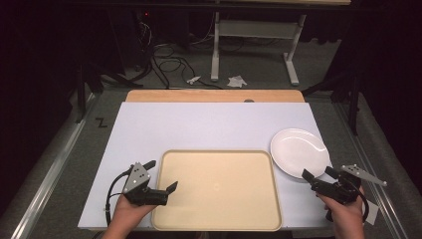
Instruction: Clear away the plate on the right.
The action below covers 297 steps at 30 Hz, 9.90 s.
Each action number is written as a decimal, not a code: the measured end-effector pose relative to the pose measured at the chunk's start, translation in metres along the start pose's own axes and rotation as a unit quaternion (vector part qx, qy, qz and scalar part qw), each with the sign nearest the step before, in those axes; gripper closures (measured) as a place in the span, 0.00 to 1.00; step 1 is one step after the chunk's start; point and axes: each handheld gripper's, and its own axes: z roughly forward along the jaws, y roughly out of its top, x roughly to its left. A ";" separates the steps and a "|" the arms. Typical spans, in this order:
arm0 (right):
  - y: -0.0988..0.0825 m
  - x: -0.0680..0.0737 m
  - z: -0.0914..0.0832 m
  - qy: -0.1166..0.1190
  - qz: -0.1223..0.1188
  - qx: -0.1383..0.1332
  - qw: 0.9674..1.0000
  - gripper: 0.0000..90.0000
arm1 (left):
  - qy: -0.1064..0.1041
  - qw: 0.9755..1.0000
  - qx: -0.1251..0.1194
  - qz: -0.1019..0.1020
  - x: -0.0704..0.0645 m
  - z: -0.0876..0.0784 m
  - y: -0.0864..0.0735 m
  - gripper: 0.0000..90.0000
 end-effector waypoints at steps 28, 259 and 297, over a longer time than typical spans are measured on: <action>-0.010 -0.030 0.002 0.028 0.201 0.021 0.979 0.01 | -0.008 1.000 -0.003 0.014 -0.004 -0.001 0.002 0.01; -0.024 0.109 0.083 0.180 0.230 0.206 0.934 0.99 | -0.017 0.999 -0.038 0.002 0.001 -0.011 0.003 0.09; -0.026 0.107 0.087 0.189 0.194 0.229 0.935 0.79 | -0.022 0.999 -0.033 0.012 -0.001 -0.011 0.003 0.09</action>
